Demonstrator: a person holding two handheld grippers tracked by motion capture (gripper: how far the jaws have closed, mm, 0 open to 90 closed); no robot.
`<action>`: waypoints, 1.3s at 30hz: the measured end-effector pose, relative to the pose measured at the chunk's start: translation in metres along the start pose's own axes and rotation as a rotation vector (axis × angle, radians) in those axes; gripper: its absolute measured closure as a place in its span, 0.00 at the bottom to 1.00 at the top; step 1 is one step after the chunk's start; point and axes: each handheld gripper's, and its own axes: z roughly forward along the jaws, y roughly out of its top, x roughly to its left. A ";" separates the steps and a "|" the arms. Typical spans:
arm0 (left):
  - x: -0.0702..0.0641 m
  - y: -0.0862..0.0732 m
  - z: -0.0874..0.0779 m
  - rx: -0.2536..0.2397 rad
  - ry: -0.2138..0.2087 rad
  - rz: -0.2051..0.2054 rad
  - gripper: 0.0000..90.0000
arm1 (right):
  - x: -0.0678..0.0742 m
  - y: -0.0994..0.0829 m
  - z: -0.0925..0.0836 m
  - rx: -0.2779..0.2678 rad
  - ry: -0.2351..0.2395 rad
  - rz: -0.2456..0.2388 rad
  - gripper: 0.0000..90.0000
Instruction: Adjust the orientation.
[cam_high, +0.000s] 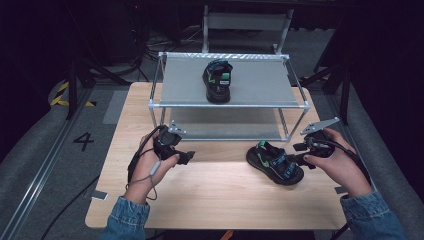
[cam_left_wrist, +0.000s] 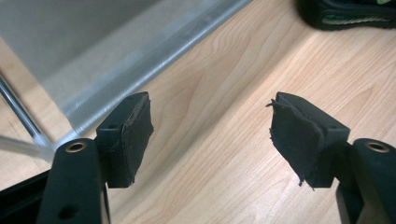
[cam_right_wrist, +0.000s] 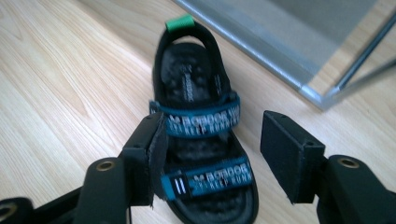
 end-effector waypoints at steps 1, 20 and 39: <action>0.000 0.000 0.001 0.013 0.007 0.017 0.33 | 0.001 0.003 0.000 0.002 0.001 -0.003 0.47; 0.019 -0.013 -0.005 -0.020 -0.018 -0.020 0.31 | 0.018 0.048 0.029 0.056 0.038 -0.063 0.47; 0.035 -0.021 -0.015 -0.059 0.016 -0.072 0.32 | 0.019 0.076 0.071 0.167 0.021 -0.113 0.82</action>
